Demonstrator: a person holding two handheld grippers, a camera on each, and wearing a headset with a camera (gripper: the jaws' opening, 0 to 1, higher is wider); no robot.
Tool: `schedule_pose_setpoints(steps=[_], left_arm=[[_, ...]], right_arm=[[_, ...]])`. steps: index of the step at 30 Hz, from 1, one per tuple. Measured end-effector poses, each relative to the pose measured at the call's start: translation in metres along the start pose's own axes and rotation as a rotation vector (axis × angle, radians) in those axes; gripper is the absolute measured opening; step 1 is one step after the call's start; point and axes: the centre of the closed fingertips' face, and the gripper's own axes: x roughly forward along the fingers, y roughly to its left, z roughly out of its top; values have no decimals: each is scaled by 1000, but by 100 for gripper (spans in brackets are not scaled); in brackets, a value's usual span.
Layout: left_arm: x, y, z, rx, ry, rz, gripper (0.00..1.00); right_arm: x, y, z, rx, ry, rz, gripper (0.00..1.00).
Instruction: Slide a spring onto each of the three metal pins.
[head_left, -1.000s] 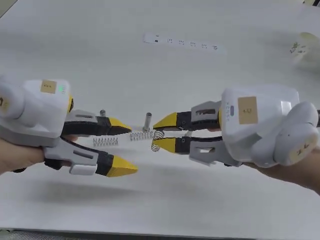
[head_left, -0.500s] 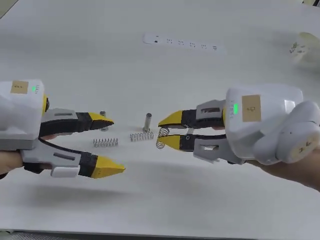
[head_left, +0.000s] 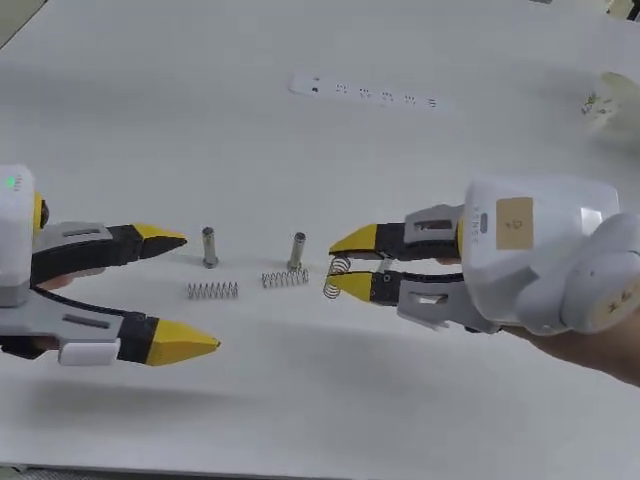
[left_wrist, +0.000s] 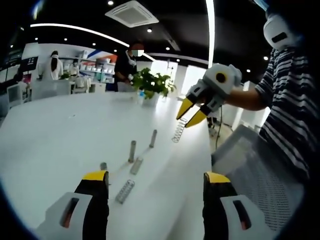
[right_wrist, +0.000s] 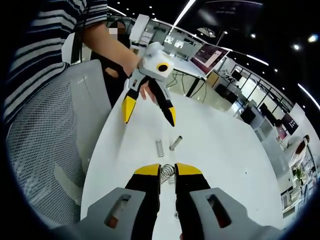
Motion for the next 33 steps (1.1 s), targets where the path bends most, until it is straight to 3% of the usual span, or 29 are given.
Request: schedule_pose_setpoints(steps=[10, 18, 33], left_arm=[[-12, 14, -6, -37, -13, 65, 88], [-13, 14, -10, -36, -9, 69, 98], [-17, 20, -11, -5, -11, 87, 98]], right_arm=[[-2, -5, -7, 14, 13, -13, 8], [-9, -14, -15, 35, 30, -42, 8], [-29, -40, -44, 113, 74, -140, 8]])
